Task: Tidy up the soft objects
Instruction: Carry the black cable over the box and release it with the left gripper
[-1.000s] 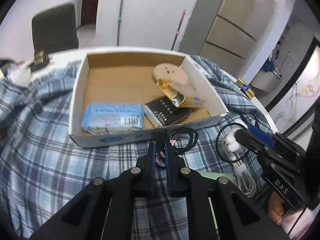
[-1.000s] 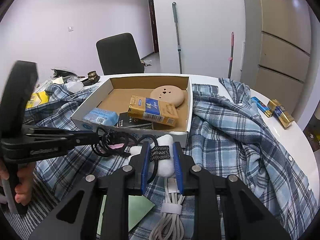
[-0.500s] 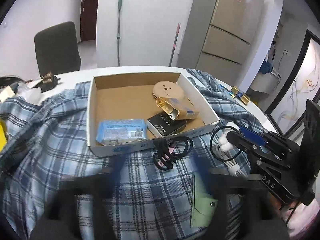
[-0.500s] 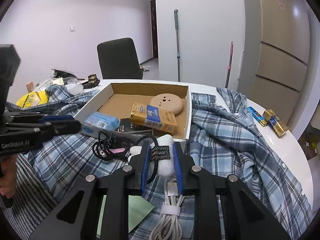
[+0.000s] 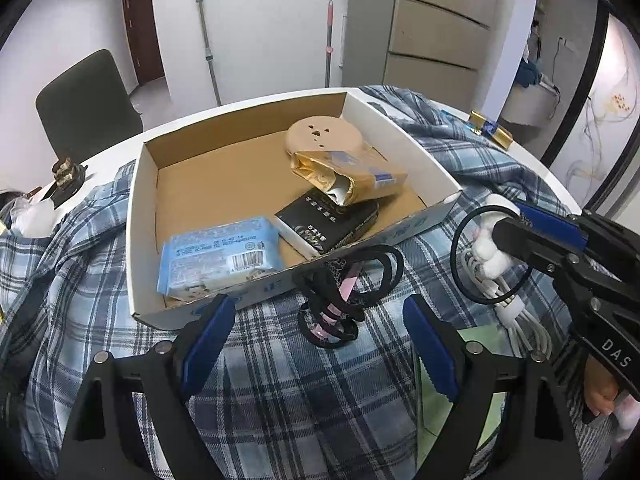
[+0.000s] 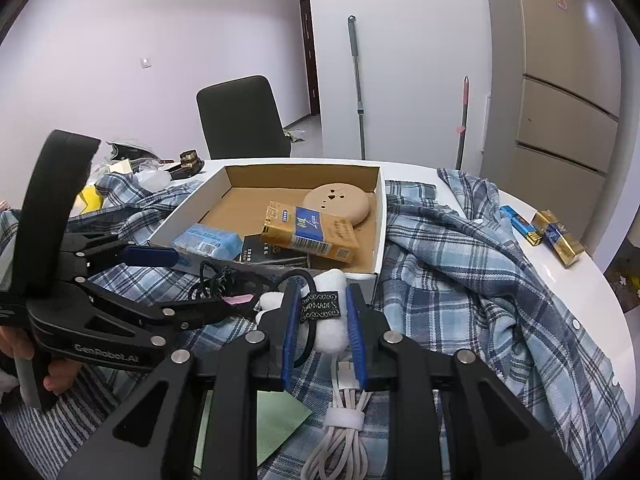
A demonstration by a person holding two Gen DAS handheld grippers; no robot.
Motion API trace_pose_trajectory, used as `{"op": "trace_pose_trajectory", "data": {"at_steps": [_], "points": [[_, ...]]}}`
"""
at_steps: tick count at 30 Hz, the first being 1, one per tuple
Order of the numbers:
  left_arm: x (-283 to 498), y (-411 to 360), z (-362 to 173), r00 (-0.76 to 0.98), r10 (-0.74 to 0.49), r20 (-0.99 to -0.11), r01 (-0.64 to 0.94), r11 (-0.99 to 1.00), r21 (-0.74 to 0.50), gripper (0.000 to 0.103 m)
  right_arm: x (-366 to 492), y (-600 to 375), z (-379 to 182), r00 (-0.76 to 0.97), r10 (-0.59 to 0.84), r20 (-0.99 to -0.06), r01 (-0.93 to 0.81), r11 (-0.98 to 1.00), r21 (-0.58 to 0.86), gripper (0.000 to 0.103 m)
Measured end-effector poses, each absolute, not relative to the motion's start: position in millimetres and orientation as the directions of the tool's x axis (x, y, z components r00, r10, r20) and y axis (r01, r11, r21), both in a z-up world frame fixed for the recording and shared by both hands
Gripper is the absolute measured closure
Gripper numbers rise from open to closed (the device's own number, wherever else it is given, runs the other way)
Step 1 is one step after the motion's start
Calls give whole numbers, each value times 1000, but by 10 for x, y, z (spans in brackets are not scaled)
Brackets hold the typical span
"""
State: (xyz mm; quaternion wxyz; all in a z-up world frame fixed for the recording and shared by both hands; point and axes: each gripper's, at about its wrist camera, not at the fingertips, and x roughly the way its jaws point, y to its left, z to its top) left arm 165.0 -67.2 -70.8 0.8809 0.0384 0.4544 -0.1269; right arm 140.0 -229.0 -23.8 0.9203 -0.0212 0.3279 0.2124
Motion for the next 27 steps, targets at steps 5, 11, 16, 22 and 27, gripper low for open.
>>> {"op": "trace_pose_trajectory", "data": {"at_steps": [5, 11, 16, 22, 27], "points": [[1664, -705, -756, 540, -183, -822, 265, 963, -41, 58, 1398, -2283, -243, 688, 384, -616, -412, 905, 105, 81], [1693, -659, -810, 518, -209, -830, 259, 963, -81, 94, 1408, -2282, -251, 681, 386, -621, -415, 903, 106, 81], [1572, -652, -682, 582, -224, -781, 279, 958, -67, 97, 1408, -2284, -255, 682, 385, -622, -413, 904, 106, 81], [1333, -606, -429, 706, -246, -664, 287, 957, -50, 97, 1390, -2296, -251, 692, 384, -611, -412, 905, 102, 81], [1103, -533, -211, 805, -241, -542, 271, 962, -24, 97, 1339, -2315, -207, 708, 390, -589, -416, 904, 98, 81]]}}
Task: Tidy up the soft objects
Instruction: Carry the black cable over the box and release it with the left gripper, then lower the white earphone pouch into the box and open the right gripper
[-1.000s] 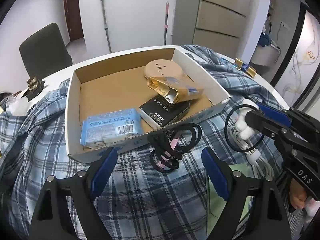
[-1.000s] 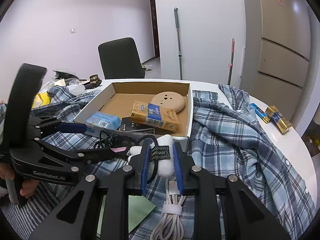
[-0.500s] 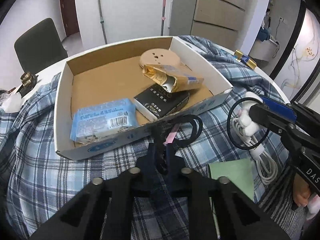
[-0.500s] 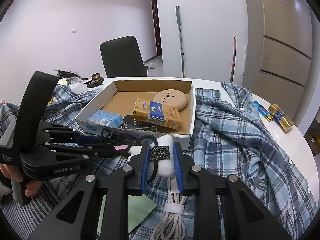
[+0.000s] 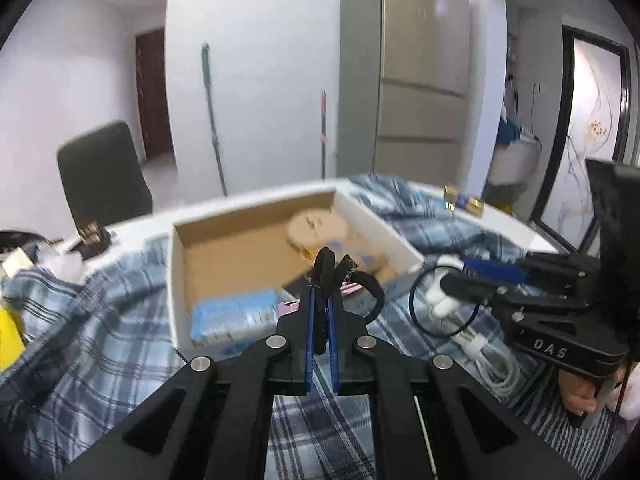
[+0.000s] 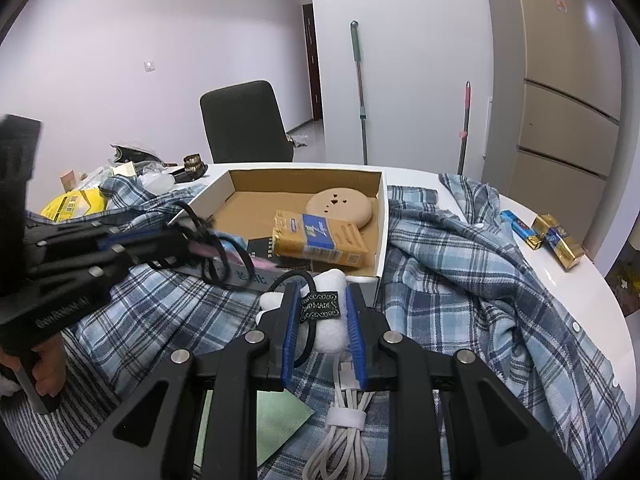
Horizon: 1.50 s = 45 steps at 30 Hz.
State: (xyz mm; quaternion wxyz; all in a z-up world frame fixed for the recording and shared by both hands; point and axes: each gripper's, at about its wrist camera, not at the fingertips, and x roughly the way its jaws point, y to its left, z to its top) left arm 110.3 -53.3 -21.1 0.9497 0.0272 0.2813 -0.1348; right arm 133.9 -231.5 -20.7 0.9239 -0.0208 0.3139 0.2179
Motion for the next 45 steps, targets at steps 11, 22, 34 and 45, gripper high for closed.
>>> {"op": "trace_pose_trajectory", "data": {"at_steps": [11, 22, 34, 45], "points": [[1467, -269, -75, 816, -147, -560, 170, 985, -11, 97, 1329, -2313, -192, 713, 391, -583, -418, 903, 94, 81], [1710, -105, -522, 734, -130, -666, 125, 991, -55, 97, 1356, -2315, -215, 699, 402, -591, -423, 899, 112, 81], [1560, -68, -421, 800, -99, -592, 102, 994, -29, 37, 1326, -2344, -128, 732, 380, -565, -402, 911, 91, 81], [1140, 56, -87, 938, -132, -321, 114, 991, -72, 14, 1569, -1988, 247, 755, 400, -519, -415, 905, 95, 81]]}}
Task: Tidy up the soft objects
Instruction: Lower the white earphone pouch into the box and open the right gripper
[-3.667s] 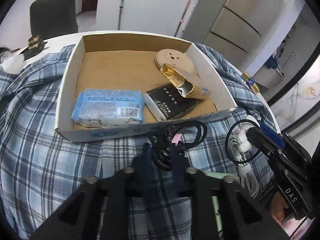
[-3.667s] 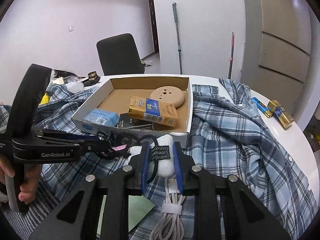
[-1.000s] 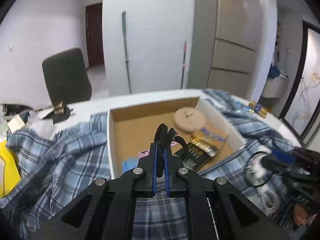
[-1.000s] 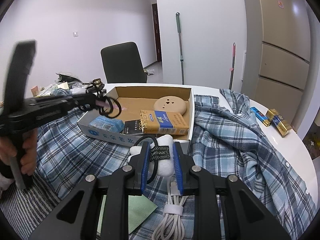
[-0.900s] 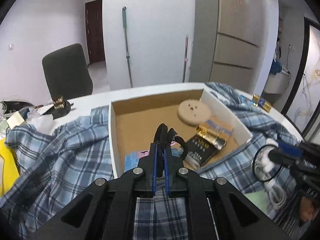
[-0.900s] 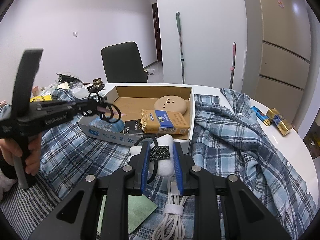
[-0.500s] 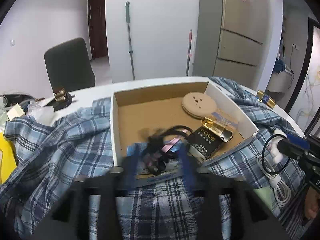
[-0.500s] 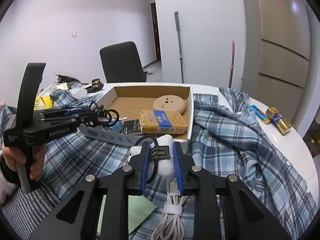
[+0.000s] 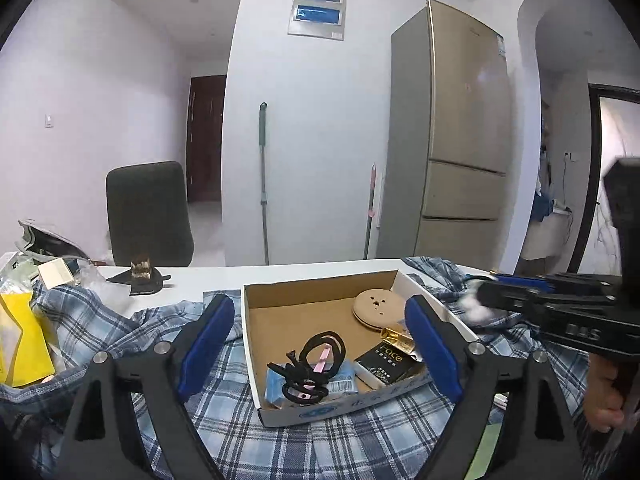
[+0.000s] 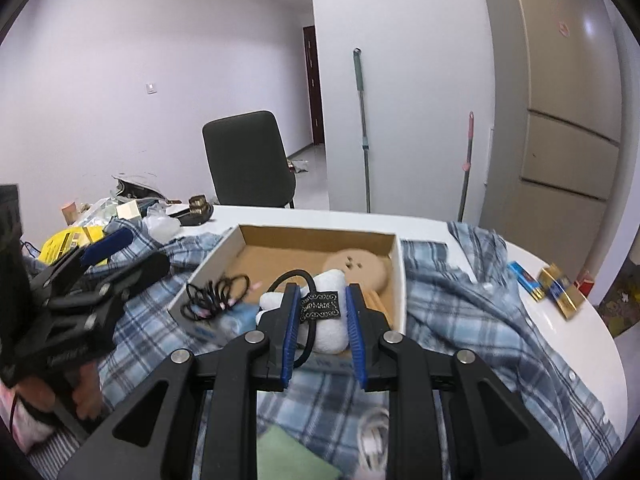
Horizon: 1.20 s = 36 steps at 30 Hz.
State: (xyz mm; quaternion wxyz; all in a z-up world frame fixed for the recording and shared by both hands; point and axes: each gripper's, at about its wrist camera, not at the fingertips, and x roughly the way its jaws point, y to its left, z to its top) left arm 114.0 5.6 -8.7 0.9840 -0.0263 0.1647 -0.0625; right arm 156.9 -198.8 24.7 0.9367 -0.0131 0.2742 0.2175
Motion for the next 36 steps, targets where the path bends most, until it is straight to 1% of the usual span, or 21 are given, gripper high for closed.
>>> {"op": "trace_pose_trajectory", "data": {"at_steps": [2, 5, 8, 15, 21, 22, 24, 25, 26, 28, 30, 33, 36], "points": [[1138, 64, -79, 939, -139, -315, 120, 990, -78, 13, 1628, -1887, 242, 751, 402, -524, -419, 903, 92, 81], [1128, 65, -79, 941, -117, -317, 102, 993, -62, 13, 1720, -1770, 189, 734, 412, -540, -430, 897, 100, 81], [1101, 99, -77, 942, -117, -315, 96, 992, -83, 13, 1817, -1658, 109, 714, 415, -564, -441, 892, 98, 81], [1101, 159, -94, 943, -102, -316, 73, 992, -102, 13, 1989, -1369, -135, 641, 415, -646, -487, 870, 75, 81], [1086, 137, -98, 946, -113, -305, 88, 992, -94, 13, 2111, -1312, -282, 622, 406, -670, -476, 875, 89, 81], [1088, 137, -99, 945, -112, -306, 87, 992, -94, 13, 2123, -1313, -299, 619, 403, -674, -473, 877, 91, 78], [1093, 136, -105, 942, -112, -315, 86, 992, -96, 13, 2137, -1338, -320, 618, 400, -677, -462, 881, 98, 69], [1097, 140, -107, 941, -113, -319, 86, 991, -98, 13, 2129, -1358, -314, 626, 401, -669, -458, 883, 100, 60], [1085, 147, -101, 941, -120, -316, 91, 990, -104, 13, 2109, -1388, -299, 625, 428, -652, -473, 873, 120, 53], [1032, 148, -66, 949, -128, -288, 102, 989, -106, 13, 2072, -1413, -247, 636, 440, -634, -475, 871, 128, 50], [957, 119, -6, 959, -126, -253, 108, 991, -82, 13, 2026, -1460, -169, 654, 441, -615, -469, 874, 128, 47], [866, 69, 94, 965, -133, -224, 121, 991, -65, 13, 1952, -1574, -29, 671, 438, -598, -460, 879, 127, 47], [786, 20, 201, 965, -150, -216, 138, 988, -70, 13, 1826, -1794, 149, 690, 435, -578, -438, 887, 144, 47]]}}
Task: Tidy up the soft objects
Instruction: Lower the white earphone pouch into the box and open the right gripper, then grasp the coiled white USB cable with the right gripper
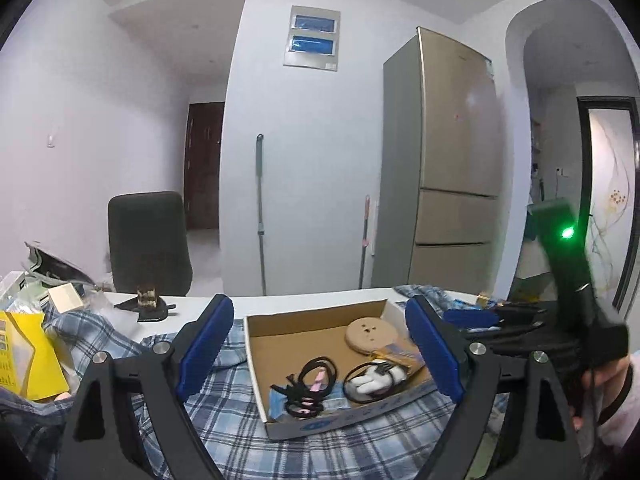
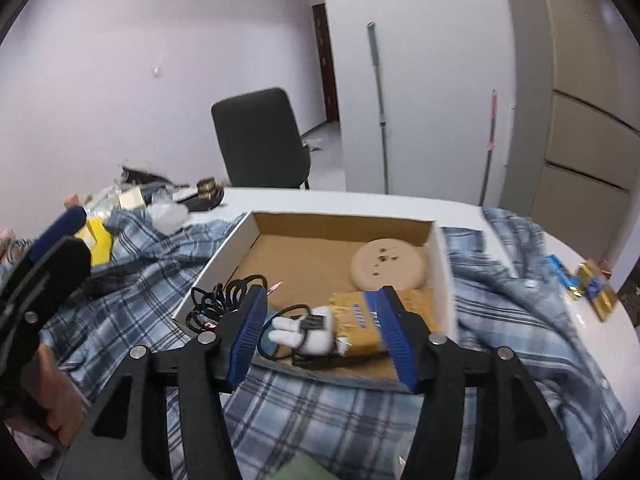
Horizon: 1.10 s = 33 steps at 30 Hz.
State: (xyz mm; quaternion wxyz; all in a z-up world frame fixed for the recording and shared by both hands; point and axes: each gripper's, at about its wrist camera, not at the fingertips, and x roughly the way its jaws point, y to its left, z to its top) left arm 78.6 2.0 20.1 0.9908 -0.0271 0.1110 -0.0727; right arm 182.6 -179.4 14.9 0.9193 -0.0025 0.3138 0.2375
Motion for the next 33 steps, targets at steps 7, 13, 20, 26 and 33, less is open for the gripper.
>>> {"op": "trace_pose_trajectory", "data": {"at_steps": [7, 13, 20, 26, 33], "points": [[532, -196, 394, 963, -170, -207, 165, 985, -43, 13, 1379, -2305, 545, 777, 386, -497, -378, 918, 121, 47], [378, -423, 453, 939, -179, -292, 170, 984, -57, 13, 1085, -2556, 620, 808, 345, -478, -338, 935, 104, 47], [275, -550, 286, 926, -200, -320, 188, 980, -69, 13, 1025, -2538, 259, 728, 361, -582, -359, 925, 124, 69], [301, -554, 105, 925, -185, -332, 174, 983, -62, 13, 1049, -2512, -86, 682, 351, -642, -358, 925, 125, 70], [389, -556, -12, 909, -194, -370, 179, 981, -73, 13, 1195, -2488, -403, 600, 303, -740, -326, 938, 120, 71]]}}
